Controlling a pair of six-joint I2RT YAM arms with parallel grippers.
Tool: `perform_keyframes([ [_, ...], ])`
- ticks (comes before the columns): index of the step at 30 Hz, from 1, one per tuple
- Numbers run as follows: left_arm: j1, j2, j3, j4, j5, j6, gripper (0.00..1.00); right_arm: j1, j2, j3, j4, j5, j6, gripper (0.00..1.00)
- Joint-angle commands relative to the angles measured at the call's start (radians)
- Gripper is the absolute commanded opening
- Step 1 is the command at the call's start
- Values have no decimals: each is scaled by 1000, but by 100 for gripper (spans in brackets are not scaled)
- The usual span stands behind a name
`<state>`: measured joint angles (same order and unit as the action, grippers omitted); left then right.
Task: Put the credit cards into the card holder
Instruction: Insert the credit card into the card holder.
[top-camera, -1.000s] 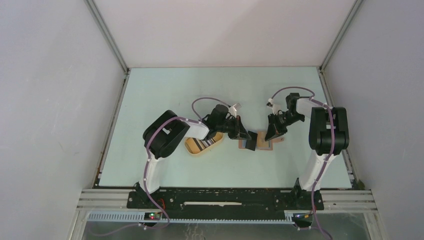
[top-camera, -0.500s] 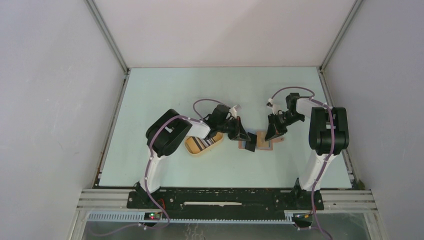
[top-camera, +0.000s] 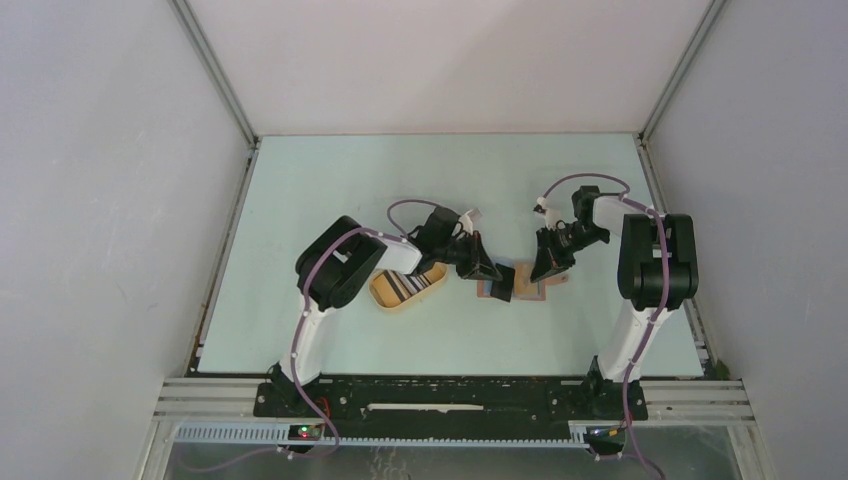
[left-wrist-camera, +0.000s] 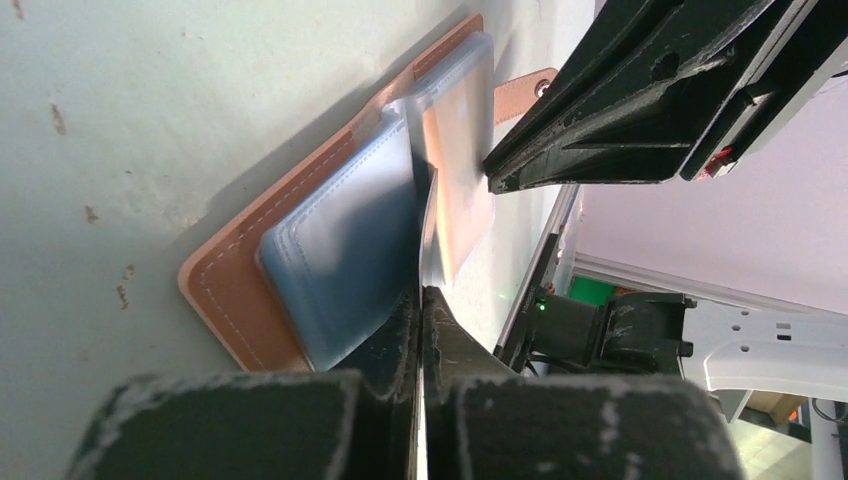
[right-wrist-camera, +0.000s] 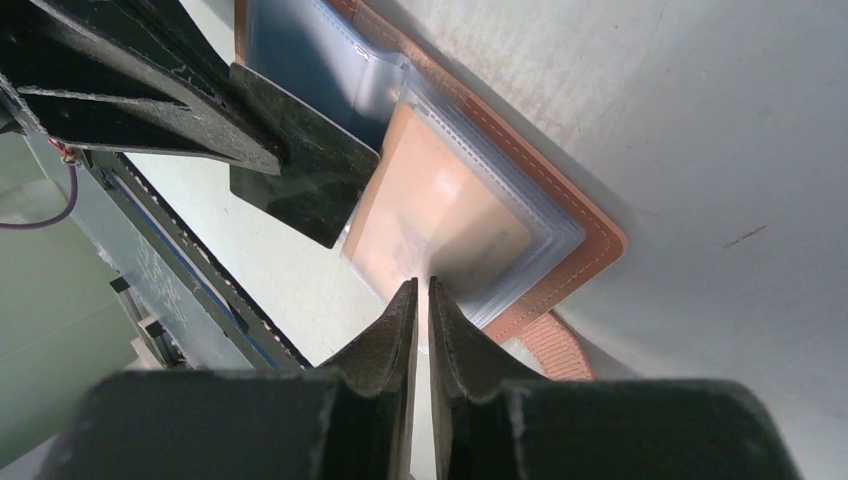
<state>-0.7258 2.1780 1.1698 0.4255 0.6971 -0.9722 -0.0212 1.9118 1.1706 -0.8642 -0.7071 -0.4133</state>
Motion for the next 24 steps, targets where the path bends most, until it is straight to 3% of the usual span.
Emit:
perform_keyframes([
  [1, -1, 26, 65, -9, 12, -23, 0, -2, 19, 17, 21, 60, -14, 16],
  [24, -2, 75, 137, -53, -22, 29, 1, -2, 20, 17, 22, 61, -15, 16],
])
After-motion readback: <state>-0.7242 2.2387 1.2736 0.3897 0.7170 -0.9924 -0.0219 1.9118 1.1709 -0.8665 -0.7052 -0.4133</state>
